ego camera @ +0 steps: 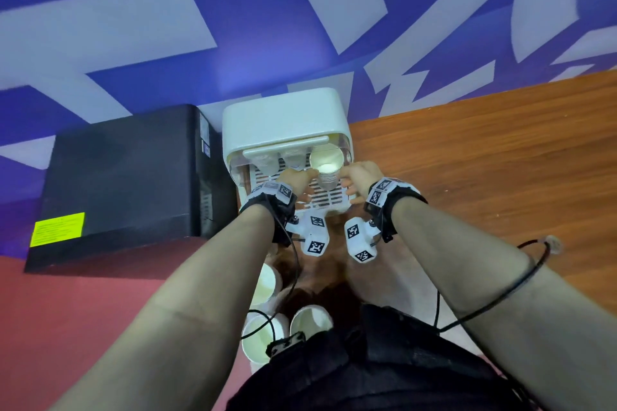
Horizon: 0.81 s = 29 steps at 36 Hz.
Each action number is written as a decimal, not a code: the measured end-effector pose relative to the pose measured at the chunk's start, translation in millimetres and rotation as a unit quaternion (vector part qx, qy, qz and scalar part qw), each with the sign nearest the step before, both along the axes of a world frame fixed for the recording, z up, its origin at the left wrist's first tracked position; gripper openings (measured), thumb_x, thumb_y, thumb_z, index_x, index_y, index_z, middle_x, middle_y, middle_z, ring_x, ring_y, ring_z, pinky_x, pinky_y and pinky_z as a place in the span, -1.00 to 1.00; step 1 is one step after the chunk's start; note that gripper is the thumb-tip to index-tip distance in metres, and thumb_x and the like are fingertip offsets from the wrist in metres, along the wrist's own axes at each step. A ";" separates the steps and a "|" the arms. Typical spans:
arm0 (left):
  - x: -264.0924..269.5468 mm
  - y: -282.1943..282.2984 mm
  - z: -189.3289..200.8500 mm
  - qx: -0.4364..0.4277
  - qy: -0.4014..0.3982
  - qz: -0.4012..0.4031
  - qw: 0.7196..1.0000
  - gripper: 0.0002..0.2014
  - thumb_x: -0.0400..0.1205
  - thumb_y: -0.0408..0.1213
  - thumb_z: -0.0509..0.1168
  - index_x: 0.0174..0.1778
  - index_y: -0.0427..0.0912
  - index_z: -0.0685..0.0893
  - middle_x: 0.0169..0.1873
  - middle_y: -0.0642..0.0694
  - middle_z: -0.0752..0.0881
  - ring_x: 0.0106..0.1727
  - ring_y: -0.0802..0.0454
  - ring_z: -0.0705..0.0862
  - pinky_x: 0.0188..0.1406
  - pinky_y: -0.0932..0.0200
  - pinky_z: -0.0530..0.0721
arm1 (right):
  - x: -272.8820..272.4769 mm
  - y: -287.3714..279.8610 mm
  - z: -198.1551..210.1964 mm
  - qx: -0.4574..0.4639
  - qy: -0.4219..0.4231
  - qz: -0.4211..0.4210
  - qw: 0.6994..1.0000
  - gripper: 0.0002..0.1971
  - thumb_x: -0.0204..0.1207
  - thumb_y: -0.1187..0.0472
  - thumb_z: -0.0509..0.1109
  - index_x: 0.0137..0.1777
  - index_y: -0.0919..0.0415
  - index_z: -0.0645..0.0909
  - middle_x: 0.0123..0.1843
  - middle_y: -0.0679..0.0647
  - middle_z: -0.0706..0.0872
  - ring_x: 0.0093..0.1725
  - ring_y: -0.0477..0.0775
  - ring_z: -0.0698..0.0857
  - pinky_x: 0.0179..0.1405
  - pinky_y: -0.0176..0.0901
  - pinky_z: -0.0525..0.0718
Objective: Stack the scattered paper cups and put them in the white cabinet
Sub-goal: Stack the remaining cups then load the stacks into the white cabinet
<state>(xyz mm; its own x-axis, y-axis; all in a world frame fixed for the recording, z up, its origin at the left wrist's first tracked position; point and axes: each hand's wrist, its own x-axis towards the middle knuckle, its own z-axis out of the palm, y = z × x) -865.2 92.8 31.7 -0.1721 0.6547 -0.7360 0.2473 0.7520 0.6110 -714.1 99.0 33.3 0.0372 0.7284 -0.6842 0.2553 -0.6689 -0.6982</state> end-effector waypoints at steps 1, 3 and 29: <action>-0.9 -5.5 5.6 0.009 0.009 -0.015 1.000 -0.62 0.65 -0.14 0.36 0.23 -0.38 0.67 -0.03 -0.30 0.74 -0.36 0.00 0.65 -0.45 0.19 0.59 | 1.2 -3.9 3.0 0.006 -0.001 0.002 1.000 -0.78 0.46 0.22 0.46 0.06 0.31 0.66 -0.18 0.17 0.72 -0.16 0.18 0.69 0.04 0.16 0.73; -3.1 -17.7 14.7 0.037 0.027 -0.042 0.998 -0.70 0.66 -0.17 0.35 0.13 -0.35 0.69 -0.09 -0.29 0.74 -0.35 0.00 0.63 -0.42 0.21 0.55 | 2.7 -13.7 14.2 0.015 -0.001 0.014 1.000 -0.77 0.48 0.24 0.43 0.11 0.30 0.65 -0.15 0.16 0.70 -0.10 0.20 0.67 0.07 0.15 0.71; 4.4 -197.3 32.9 0.046 0.357 -0.489 0.794 -0.80 0.50 -0.14 0.37 -0.12 -0.19 0.75 -0.36 -0.09 0.69 -0.37 -0.03 0.61 -0.51 0.25 0.44 | -20.3 -213.4 -7.3 -0.047 -0.192 0.352 0.915 -0.51 0.30 -0.01 0.44 0.21 0.19 0.64 0.06 0.14 0.74 -0.07 0.21 0.73 -0.09 -0.05 0.70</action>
<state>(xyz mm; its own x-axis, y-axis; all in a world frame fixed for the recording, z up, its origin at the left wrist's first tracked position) -860.8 -104.4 64.5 0.1007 0.7780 -0.6202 0.9941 -0.0538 0.0939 -734.5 -114.4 26.1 -0.1684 0.6029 -0.7798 0.8606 -0.2958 -0.4145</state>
